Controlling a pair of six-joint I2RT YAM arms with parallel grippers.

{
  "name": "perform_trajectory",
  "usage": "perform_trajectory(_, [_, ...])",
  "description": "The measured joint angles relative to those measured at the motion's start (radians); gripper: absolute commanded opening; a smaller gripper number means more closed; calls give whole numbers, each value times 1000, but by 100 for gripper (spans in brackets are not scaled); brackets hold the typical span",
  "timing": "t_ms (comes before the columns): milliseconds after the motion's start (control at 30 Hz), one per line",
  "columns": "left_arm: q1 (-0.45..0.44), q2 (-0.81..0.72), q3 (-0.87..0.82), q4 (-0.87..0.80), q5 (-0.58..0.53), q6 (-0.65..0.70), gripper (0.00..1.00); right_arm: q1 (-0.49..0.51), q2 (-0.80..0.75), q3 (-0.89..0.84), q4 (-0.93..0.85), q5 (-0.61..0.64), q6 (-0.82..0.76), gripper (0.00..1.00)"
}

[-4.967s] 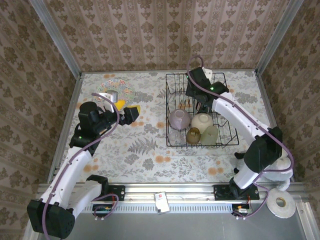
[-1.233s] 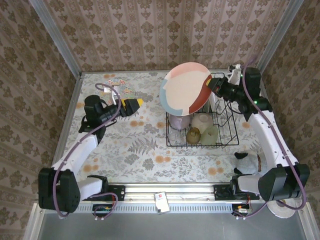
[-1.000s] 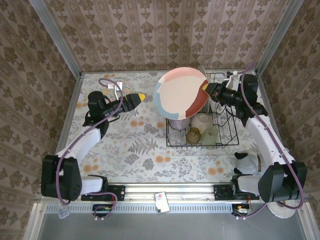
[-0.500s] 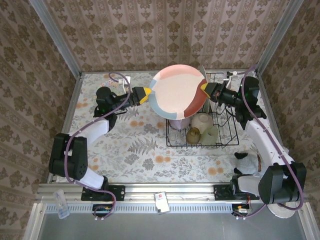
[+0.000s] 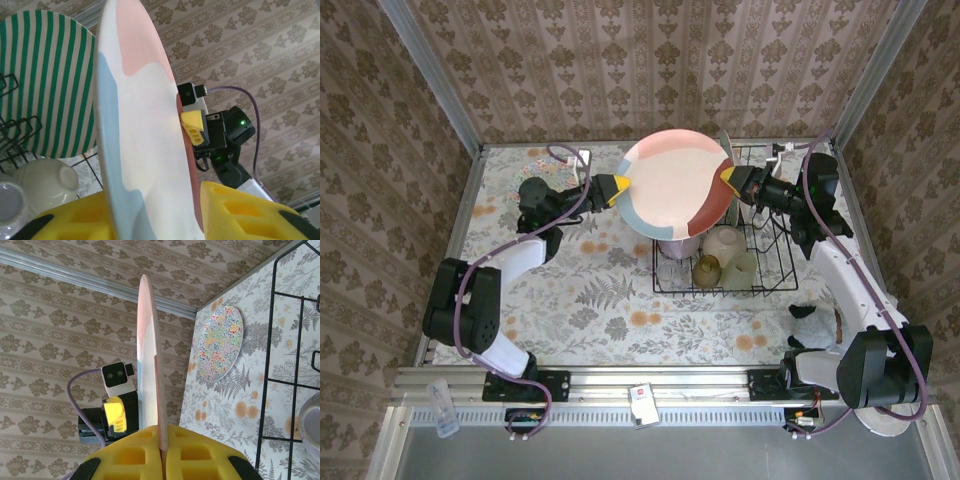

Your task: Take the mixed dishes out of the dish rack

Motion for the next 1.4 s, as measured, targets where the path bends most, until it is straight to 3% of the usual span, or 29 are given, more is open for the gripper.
perform_trajectory(200, [-5, 0, 0, -3, -12, -46, 0, 0, 0, 0, 14, -15, -13, 0])
perform_trajectory(467, [-11, -2, -6, -32, -42, -74, 0, 1, -2, 2, 42, -19, -27, 0])
perform_trajectory(533, [-13, -6, -10, -35, -48, -74, 0, 1, -2, 2, 42, -19, -27, 17])
perform_trajectory(667, [-18, -20, -16, -44, -71, -55, 0, 2, -3, 2, 29, -20, -31, 86])
perform_trajectory(700, [-18, -21, -18, -46, -78, -50, 0, 4, -5, 3, 22, -20, -34, 96])
perform_trajectory(733, [-18, -21, -18, -46, -82, -48, 0, 5, -8, 3, 16, -20, -35, 100])
perform_trajectory(1167, [8, -47, -11, -100, -236, -5, 0, 10, -246, -51, -37, 18, -159, 100])
perform_trajectory(1400, [189, -117, -33, -133, -397, 19, 0, 29, -326, -81, -82, 47, -207, 100])
